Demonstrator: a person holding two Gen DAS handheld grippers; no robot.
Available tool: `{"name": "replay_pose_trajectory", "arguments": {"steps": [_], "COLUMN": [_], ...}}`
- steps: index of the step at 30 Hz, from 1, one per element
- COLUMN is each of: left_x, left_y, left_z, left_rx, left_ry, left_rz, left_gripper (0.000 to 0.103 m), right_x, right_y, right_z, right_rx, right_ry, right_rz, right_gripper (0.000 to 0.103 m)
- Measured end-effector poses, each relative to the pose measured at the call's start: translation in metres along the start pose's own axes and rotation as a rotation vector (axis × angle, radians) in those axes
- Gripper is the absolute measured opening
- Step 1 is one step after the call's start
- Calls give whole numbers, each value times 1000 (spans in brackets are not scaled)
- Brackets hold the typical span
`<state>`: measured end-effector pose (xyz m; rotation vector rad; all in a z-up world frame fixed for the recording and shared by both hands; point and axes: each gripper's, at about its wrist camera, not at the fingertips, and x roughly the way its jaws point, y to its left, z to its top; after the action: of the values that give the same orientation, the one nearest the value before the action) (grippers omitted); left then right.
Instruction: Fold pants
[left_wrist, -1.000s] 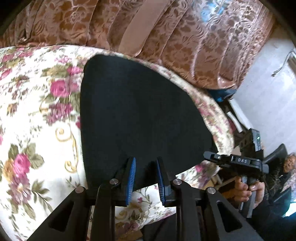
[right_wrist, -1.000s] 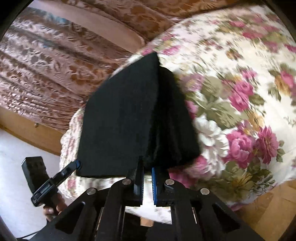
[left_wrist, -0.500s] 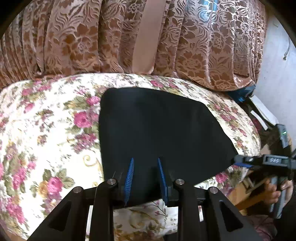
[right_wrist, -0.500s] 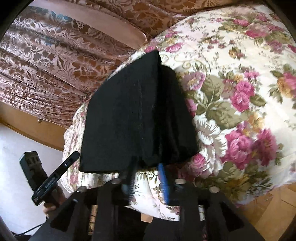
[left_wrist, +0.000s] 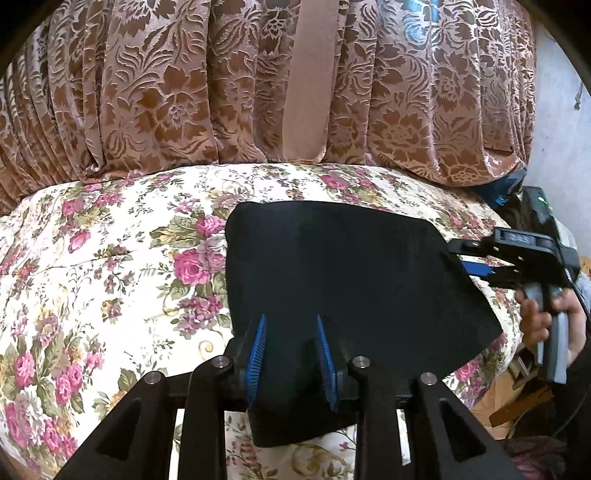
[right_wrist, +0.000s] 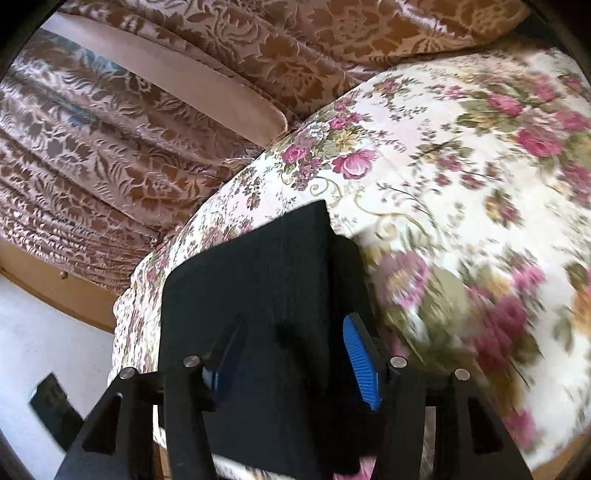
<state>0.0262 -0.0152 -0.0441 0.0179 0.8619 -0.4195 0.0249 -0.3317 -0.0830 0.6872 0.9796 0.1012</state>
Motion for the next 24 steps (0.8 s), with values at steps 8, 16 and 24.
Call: {"name": "replay_pose_trajectory", "arguments": {"steps": [8,16,24], "left_x": [14,27,76], "left_y": [9,48,104], "left_z": [3,15,42], "left_rx": [-16,-170,-422], "left_ry": [26,52,120], "left_rz": [22,-97,-302], "left_gripper": [28,40,54], "right_x": [51,50,47], "right_y": [10,15,14], "right_z": [20,19,9], "right_rx": [-23,-106,-144], "right_ry": [77,47,-14], "right_rz": [-88,-129,-129], "right_gripper": [40,11,11]}}
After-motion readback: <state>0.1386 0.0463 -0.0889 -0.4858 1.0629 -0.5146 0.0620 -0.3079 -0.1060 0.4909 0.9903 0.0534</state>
